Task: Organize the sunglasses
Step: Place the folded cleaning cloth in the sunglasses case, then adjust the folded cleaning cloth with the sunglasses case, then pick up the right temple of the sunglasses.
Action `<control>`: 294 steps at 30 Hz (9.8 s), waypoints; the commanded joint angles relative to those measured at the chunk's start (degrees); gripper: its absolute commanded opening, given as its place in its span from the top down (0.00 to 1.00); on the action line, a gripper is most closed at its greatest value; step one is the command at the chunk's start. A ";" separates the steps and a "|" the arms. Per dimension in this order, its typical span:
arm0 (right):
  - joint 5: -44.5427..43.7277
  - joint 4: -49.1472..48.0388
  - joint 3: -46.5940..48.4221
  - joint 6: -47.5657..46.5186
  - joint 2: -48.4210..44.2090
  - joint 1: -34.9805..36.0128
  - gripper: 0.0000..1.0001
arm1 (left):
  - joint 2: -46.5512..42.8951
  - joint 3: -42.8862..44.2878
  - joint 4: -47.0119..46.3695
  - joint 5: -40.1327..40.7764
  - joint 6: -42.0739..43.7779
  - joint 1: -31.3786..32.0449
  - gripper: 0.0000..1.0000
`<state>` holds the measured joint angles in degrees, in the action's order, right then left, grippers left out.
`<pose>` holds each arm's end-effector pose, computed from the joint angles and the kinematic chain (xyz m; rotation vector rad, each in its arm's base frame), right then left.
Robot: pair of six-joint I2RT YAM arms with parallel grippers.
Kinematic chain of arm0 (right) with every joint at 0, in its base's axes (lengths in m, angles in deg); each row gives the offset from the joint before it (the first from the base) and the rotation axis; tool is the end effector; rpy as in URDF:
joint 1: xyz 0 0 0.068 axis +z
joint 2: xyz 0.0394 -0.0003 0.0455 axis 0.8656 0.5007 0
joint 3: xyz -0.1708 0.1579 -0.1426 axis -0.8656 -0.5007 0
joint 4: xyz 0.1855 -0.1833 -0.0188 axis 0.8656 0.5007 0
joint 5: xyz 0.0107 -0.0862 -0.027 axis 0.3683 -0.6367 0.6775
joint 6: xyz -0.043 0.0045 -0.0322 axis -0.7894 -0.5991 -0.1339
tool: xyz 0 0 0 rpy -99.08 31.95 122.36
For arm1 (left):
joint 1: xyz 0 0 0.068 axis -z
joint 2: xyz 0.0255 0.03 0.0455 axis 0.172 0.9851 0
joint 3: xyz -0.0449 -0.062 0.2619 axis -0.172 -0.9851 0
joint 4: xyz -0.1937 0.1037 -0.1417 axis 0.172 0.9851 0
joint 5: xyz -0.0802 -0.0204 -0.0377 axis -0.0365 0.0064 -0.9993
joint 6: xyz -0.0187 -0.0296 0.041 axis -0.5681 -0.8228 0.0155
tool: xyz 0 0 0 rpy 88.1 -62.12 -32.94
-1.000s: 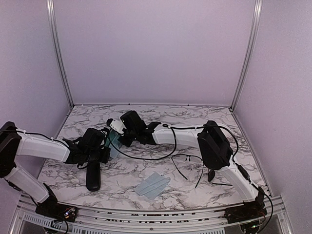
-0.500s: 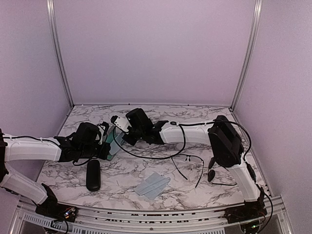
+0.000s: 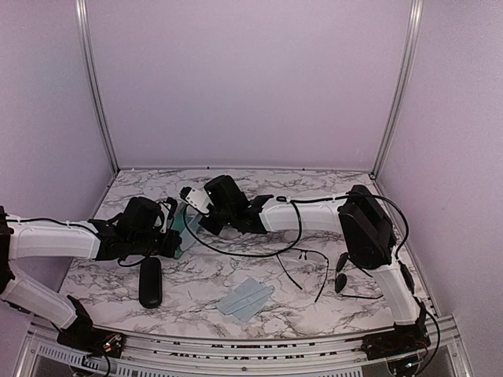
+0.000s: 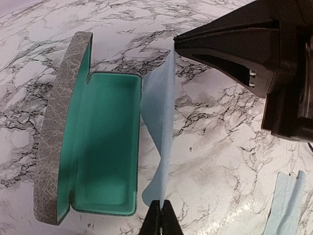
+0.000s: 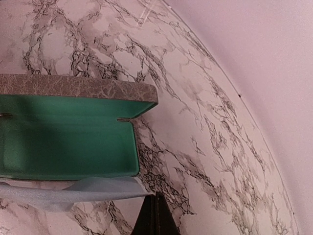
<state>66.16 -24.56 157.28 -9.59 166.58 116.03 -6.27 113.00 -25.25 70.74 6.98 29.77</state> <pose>0.3083 0.4438 0.1869 -1.2005 1.7431 0.1222 0.2103 -0.1700 0.1906 0.3543 2.2343 -0.4506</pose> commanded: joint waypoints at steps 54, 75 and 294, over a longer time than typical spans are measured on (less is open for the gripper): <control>0.08 -0.89 16.35 2.13 14.35 -1.15 1.00 | 10.64 1.07 4.62 14.52 -1.17 -3.69 0.98; -0.89 -4.03 16.59 4.98 15.83 -1.14 0.87 | 13.17 2.29 5.27 17.41 -1.20 -3.65 0.92; -7.07 16.18 -64.72 46.07 -59.57 -6.66 0.74 | 26.01 41.27 22.23 -4.98 -4.99 14.12 0.33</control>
<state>57.31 -9.00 94.35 37.31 109.27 112.31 14.15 152.12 1.44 66.83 5.21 41.01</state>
